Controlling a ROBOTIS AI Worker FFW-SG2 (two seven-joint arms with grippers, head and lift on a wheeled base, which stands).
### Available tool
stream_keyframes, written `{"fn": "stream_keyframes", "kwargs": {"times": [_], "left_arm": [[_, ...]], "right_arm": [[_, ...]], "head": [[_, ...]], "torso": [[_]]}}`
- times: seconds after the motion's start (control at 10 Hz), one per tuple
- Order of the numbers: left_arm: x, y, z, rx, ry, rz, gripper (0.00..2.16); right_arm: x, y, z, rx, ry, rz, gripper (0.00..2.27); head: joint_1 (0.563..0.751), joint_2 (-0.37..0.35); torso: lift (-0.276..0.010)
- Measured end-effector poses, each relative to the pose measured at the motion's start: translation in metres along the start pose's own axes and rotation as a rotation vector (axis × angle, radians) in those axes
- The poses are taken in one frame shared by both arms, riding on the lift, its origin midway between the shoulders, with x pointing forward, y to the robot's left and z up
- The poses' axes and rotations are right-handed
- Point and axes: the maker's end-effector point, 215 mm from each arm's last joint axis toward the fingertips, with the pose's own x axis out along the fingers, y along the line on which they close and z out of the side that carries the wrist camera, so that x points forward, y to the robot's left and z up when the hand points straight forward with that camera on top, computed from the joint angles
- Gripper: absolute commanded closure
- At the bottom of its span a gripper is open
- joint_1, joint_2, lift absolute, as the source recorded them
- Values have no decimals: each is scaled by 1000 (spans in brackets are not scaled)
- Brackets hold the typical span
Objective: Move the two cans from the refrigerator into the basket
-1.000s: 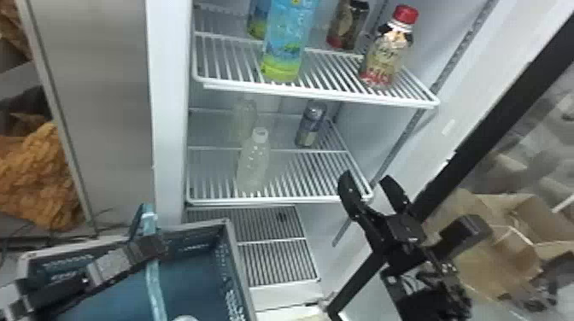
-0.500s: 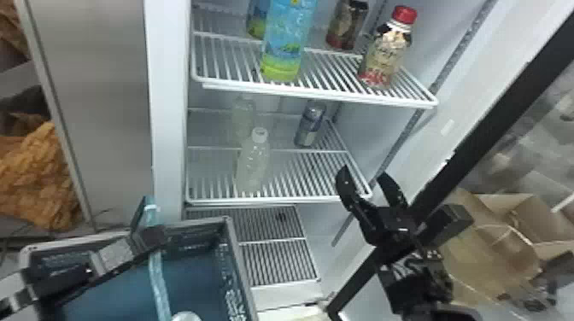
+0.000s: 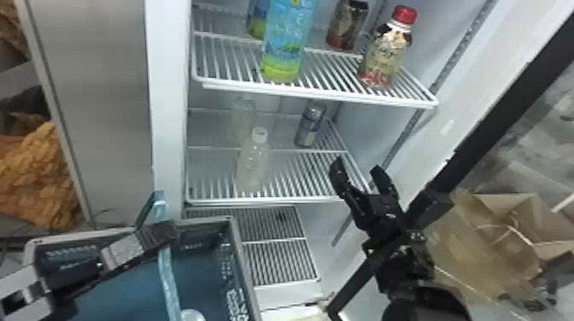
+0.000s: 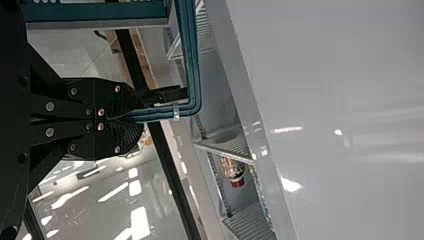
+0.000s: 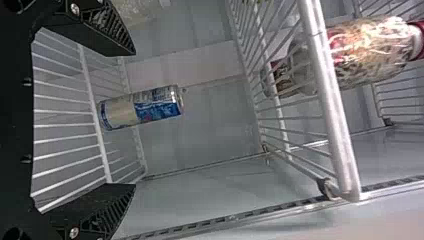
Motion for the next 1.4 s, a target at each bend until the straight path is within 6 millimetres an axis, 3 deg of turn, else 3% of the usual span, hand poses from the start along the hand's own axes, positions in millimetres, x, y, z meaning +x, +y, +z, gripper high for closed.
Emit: {"fn": "stream_keyframes", "kwargs": {"times": [0.9, 1.4], "left_arm": [[10, -3, -1, -12, 13, -28, 1210], [12, -2, -2, -16, 15, -31, 1210]], "right_arm": [[80, 13, -25, -33, 42, -16, 102], [106, 21, -41, -31, 75, -50, 98]], "head": [[695, -331], [695, -312]], "torso": [[-219], [-219]]}}
